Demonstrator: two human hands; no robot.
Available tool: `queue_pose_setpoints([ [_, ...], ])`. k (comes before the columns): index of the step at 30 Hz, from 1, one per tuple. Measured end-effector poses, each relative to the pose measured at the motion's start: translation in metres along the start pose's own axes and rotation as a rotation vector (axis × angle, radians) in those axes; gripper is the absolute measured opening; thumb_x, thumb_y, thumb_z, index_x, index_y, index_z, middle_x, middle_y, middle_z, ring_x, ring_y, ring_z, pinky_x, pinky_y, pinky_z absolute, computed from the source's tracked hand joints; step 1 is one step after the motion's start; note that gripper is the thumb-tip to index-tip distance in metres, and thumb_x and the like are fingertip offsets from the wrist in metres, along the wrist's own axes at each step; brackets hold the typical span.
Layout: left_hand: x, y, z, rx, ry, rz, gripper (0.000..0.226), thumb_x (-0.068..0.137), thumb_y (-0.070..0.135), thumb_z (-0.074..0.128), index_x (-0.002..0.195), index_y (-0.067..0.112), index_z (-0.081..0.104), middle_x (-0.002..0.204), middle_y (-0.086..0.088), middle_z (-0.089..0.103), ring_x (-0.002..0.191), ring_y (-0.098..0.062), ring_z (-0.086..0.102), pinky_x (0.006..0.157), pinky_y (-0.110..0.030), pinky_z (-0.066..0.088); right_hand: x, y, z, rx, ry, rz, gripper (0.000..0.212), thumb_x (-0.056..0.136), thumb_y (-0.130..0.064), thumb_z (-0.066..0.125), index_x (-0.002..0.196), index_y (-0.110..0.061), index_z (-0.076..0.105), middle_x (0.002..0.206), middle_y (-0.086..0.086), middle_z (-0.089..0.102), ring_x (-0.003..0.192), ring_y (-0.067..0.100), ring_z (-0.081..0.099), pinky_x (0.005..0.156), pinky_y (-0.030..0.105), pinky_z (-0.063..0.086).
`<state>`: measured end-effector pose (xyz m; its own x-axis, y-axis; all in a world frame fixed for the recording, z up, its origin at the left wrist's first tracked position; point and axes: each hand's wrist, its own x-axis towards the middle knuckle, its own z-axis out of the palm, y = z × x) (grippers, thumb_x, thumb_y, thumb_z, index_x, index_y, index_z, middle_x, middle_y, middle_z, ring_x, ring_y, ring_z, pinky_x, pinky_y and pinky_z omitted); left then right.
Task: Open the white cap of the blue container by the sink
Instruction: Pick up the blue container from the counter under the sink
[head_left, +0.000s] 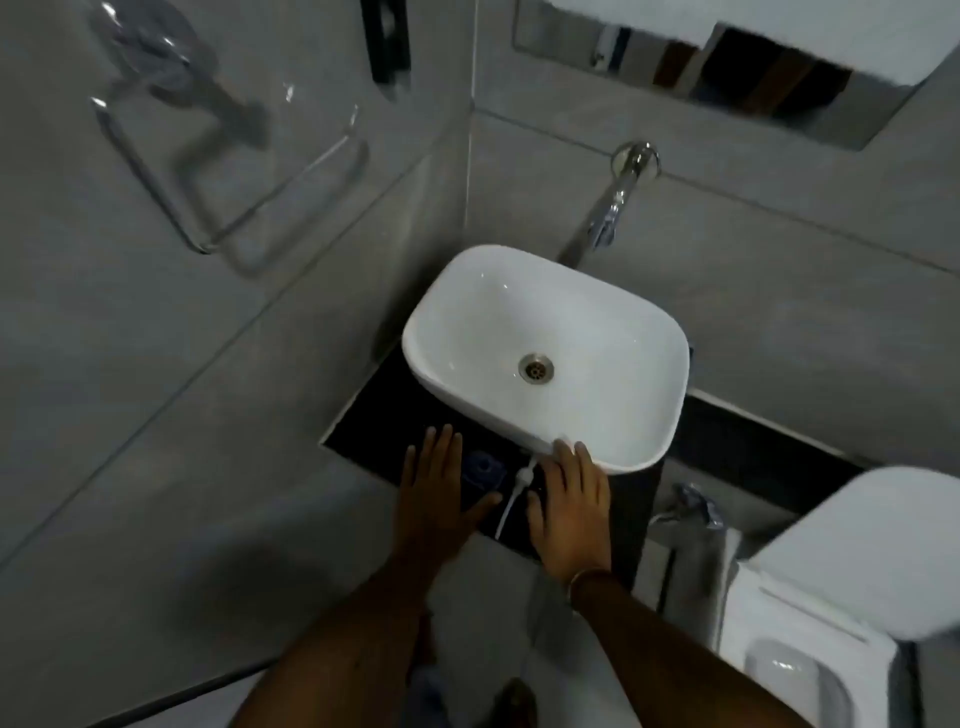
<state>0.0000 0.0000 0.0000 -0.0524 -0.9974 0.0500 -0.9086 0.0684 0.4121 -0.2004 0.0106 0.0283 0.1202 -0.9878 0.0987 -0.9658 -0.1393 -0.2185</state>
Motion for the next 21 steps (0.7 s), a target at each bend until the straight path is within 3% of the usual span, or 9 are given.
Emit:
queue_pose_setpoints([
  [3, 0.009, -0.004, 0.008, -0.035, -0.036, -0.044, 0.104, 0.085, 0.081, 0.048, 0.157, 0.008, 0.032, 0.166, -0.012, 0.03, 0.157, -0.028, 0.015, 0.126, -0.046, 0.004, 0.003, -0.006, 0.007, -0.04, -0.019, -0.013, 0.041, 0.091, -0.028, 0.062, 0.13, -0.018, 0.062, 0.148, 0.013, 0.059, 0.144, 0.037, 0.051, 0.118, 0.057, 0.037],
  [6, 0.013, -0.006, 0.017, -0.088, -0.061, -0.032, 0.095, 0.086, 0.073, 0.056, 0.153, 0.008, 0.04, 0.164, -0.012, 0.036, 0.156, -0.029, 0.02, 0.126, -0.045, 0.006, -0.001, -0.009, 0.02, -0.051, -0.065, 0.1, 0.029, 0.093, -0.032, 0.057, 0.117, -0.016, 0.066, 0.125, 0.012, 0.069, 0.115, 0.035, 0.064, 0.099, 0.051, 0.05],
  [9, 0.014, -0.011, 0.025, -0.148, -0.036, -0.022, 0.087, 0.088, 0.07, 0.058, 0.15, 0.01, 0.044, 0.162, -0.011, 0.039, 0.155, -0.027, 0.021, 0.126, -0.043, 0.005, 0.005, -0.014, 0.032, -0.051, -0.098, 0.184, 0.025, 0.096, -0.036, 0.054, 0.11, -0.018, 0.065, 0.11, 0.008, 0.068, 0.097, 0.029, 0.063, 0.082, 0.043, 0.051],
  [15, 0.017, -0.018, 0.033, -0.158, -0.054, -0.006, 0.09, 0.088, 0.078, 0.044, 0.148, 0.01, 0.047, 0.16, -0.011, 0.042, 0.155, -0.025, 0.02, 0.127, -0.043, 0.004, 0.043, -0.039, 0.049, 0.513, -0.09, 0.747, 0.026, 0.097, -0.049, 0.056, 0.103, -0.023, 0.058, 0.111, 0.005, 0.068, 0.101, 0.028, 0.067, 0.087, 0.05, 0.058],
  [21, 0.015, -0.018, 0.037, -0.194, -0.06, -0.023, 0.091, 0.089, 0.078, 0.045, 0.149, 0.01, 0.045, 0.161, -0.011, 0.04, 0.156, -0.025, 0.018, 0.128, -0.042, 0.002, 0.057, -0.044, 0.059, 0.593, -0.085, 0.946, 0.021, 0.095, -0.028, 0.068, 0.111, -0.014, 0.069, 0.109, 0.014, 0.076, 0.102, 0.036, 0.071, 0.087, 0.039, 0.054],
])
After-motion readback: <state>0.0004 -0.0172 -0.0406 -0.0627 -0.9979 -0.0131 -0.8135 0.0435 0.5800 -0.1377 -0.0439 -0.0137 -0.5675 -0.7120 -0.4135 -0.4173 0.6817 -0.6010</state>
